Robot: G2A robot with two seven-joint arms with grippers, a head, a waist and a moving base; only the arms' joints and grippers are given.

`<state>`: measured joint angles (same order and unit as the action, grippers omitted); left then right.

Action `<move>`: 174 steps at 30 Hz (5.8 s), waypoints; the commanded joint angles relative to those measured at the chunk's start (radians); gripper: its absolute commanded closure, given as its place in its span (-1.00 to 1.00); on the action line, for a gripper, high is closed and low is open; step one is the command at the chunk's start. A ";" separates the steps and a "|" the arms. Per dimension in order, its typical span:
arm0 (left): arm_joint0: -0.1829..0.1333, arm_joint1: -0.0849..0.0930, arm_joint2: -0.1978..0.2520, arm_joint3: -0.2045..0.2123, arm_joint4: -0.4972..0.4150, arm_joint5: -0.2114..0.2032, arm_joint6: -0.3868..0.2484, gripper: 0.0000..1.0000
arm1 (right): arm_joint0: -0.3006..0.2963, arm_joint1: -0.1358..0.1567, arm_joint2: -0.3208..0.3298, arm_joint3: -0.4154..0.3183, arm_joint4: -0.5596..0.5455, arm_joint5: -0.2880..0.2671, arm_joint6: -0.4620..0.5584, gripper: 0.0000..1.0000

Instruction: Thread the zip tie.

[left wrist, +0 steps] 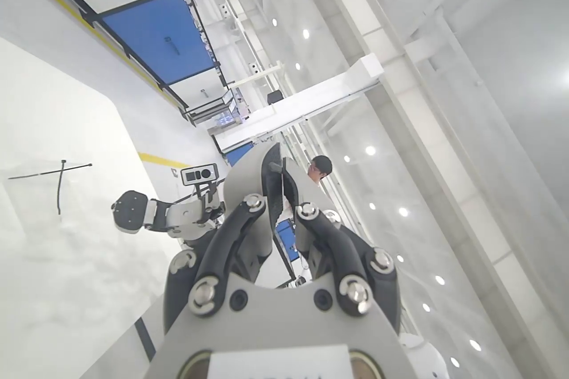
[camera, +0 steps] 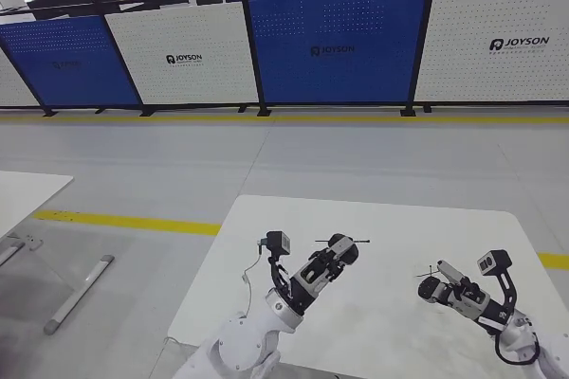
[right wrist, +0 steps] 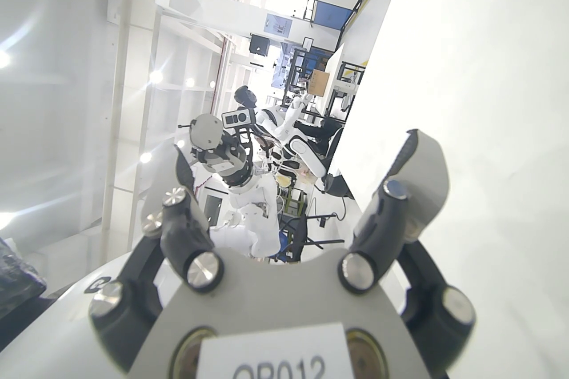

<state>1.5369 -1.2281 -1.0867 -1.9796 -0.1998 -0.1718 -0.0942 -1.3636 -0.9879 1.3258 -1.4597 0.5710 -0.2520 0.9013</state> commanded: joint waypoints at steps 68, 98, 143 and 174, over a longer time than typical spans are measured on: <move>-0.044 -0.008 0.034 0.202 0.005 0.065 -0.007 1.00 | 0.345 0.055 -0.126 -0.153 -1.059 0.323 0.383 -1.00; -0.044 -0.008 0.034 0.202 0.005 0.065 -0.007 1.00 | 0.486 0.002 -0.351 -0.012 -1.147 0.343 0.374 -1.00; -0.044 -0.008 0.034 0.202 0.005 0.065 -0.007 1.00 | 0.538 -0.037 -0.394 0.165 -1.160 0.487 0.292 0.14; -0.044 -0.008 0.034 0.202 0.005 0.065 -0.007 1.00 | 0.652 -0.126 -0.541 0.360 -1.195 0.522 0.307 0.44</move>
<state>1.4931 -1.2361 -1.0524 -1.7771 -0.1951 -0.1066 -0.1011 -0.7138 -1.1122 0.7871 -1.1037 -0.6238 0.2692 1.2087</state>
